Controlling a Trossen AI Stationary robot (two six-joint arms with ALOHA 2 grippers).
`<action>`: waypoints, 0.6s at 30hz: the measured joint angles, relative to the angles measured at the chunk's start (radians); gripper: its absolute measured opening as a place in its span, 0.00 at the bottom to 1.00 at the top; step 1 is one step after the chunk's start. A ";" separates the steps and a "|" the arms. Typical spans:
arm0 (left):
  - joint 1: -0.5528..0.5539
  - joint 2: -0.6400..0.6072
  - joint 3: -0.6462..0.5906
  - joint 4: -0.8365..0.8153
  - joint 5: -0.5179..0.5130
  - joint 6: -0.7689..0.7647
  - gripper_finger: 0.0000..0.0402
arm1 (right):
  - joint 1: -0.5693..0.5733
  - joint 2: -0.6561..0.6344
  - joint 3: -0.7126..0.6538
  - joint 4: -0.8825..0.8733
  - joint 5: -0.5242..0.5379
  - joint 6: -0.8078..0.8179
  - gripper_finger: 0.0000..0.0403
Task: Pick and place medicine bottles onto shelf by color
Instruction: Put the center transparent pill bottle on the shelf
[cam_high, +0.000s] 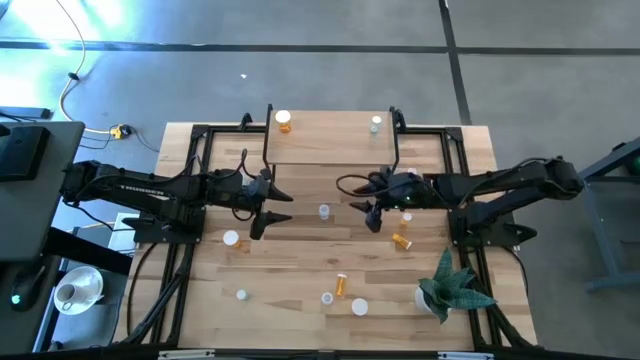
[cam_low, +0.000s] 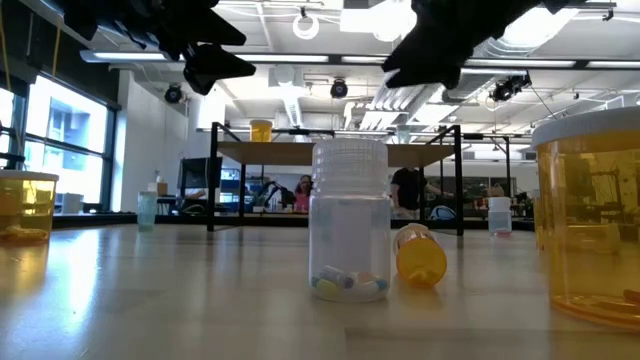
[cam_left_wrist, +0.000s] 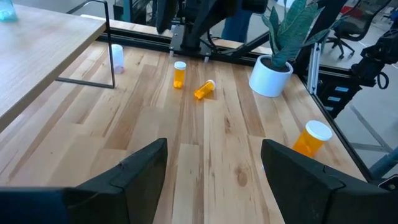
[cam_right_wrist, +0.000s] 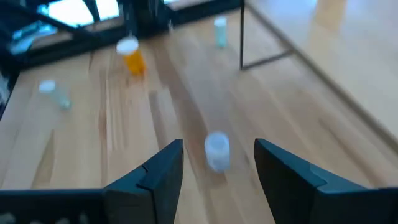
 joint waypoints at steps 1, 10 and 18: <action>0.000 0.004 0.000 0.003 0.000 0.000 0.62 | 0.015 0.000 -0.003 0.025 0.031 -0.005 0.47; -0.002 0.145 -0.001 0.049 -0.075 0.101 0.62 | 0.101 -0.020 0.002 0.075 0.196 -0.030 0.47; -0.002 0.299 0.000 0.208 -0.097 0.202 0.62 | 0.103 -0.027 0.002 0.050 0.237 -0.037 0.47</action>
